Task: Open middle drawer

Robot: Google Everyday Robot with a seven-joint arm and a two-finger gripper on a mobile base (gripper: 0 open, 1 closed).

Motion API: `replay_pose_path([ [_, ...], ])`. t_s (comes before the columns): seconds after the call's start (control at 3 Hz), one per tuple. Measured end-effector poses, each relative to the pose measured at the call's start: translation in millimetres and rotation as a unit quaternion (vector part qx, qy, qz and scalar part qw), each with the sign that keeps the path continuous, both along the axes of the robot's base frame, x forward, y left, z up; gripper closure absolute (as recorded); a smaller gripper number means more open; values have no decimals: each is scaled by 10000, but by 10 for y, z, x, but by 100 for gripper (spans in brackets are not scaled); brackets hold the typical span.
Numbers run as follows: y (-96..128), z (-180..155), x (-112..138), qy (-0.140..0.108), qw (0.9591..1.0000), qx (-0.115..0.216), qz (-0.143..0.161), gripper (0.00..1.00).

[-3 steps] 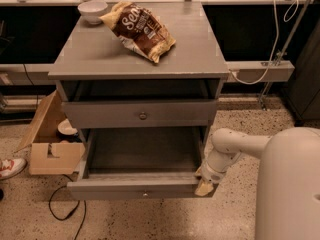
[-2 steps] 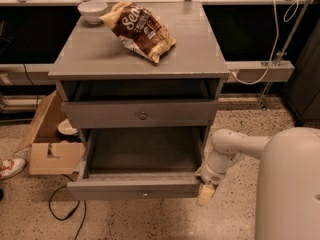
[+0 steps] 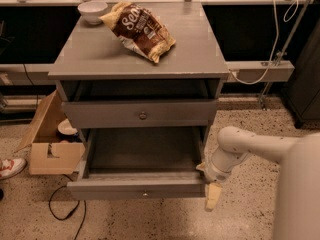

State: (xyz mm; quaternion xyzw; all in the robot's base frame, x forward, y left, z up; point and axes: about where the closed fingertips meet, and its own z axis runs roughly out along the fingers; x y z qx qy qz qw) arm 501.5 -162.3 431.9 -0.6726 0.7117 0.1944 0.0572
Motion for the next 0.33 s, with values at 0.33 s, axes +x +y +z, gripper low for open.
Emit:
replay_pose_path([
  [0.33, -68, 648, -97, -658, 9960, 384, 461, 0],
])
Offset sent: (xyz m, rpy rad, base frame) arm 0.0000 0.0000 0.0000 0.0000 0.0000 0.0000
